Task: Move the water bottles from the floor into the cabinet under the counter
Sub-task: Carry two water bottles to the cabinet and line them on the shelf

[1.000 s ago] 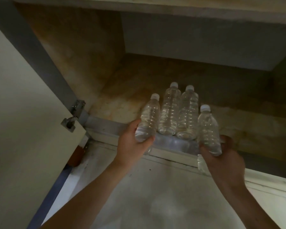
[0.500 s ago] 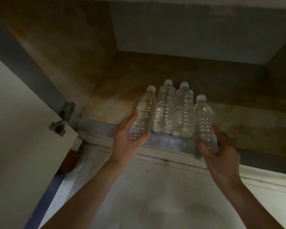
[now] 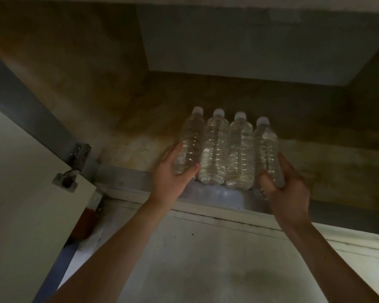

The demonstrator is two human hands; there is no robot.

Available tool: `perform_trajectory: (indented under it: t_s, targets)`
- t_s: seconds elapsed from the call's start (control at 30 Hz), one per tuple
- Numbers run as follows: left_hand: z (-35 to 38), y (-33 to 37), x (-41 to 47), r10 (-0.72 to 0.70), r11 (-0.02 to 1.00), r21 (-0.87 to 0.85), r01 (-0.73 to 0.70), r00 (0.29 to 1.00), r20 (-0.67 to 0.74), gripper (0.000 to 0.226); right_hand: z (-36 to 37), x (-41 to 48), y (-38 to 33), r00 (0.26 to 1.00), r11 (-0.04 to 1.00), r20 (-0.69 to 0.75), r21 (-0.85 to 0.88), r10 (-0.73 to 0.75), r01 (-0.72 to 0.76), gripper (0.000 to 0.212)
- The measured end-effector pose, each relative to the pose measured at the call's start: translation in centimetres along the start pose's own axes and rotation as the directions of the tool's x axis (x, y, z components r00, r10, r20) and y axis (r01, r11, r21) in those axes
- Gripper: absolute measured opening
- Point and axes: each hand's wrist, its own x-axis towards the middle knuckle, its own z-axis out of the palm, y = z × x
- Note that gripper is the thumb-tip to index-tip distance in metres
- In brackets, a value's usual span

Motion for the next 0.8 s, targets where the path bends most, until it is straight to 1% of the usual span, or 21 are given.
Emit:
perform_trajectory:
  t_s: [0.07, 0.13, 0.27, 0.37, 0.47, 0.57, 0.67, 0.8]
  targets:
    - [0.0, -0.1, 0.2, 0.002, 1.000, 0.007, -0.002, 1.000, 0.006, 0.081, 0.1, 0.3, 0.0, 1.000, 1.000, 0.004, -0.003, -0.003, 0.003, 0.050]
    - [0.0, -0.2, 0.3, 0.001, 1.000, 0.002, -0.001, 1.000, 0.008, 0.083, 0.2, 0.7, 0.0, 1.000, 1.000, -0.002, -0.009, 0.026, -0.026, 0.059]
    - [0.2, -0.4, 0.4, 0.036, 0.999, 0.010, -0.036, 0.999, 0.009, 0.074, 0.2, 1.0, 0.3, 0.999, 0.999, 0.007, -0.013, 0.040, -0.040, 0.064]
    - [0.1, -0.6, 0.5, 0.049, 0.998, 0.038, -0.050, 0.999, 0.009, 0.071, -0.2, 0.7, -0.1, 1.000, 0.999, -0.010, -0.030, 0.015, -0.016, 0.061]
    - [-0.3, -0.5, 0.7, 0.077, 0.991, 0.109, -0.078, 0.997, 0.013, 0.069, -0.6, 0.1, -0.4, 0.998, 0.997, -0.051, -0.075, -0.023, 0.019, 0.064]
    - [-0.6, -0.1, 0.5, 0.106, 0.983, 0.150, -0.105, 0.994, 0.000, 0.066, -1.0, -0.6, -0.6, 0.998, 0.990, -0.008, -0.122, -0.067, 0.066, 0.058]
    - [-0.7, -0.3, -0.3, 0.149, 0.971, 0.191, -0.144, 0.989, -0.011, 0.063, -0.9, -1.1, -0.7, 0.996, 0.984, 0.001, -0.157, -0.085, 0.084, 0.057]
    - [-0.5, -1.0, -0.4, 0.162, 0.972, 0.175, -0.158, 0.987, -0.013, 0.062, -0.6, -1.3, -0.5, 0.996, 0.983, 0.002, -0.158, -0.093, 0.092, 0.058]
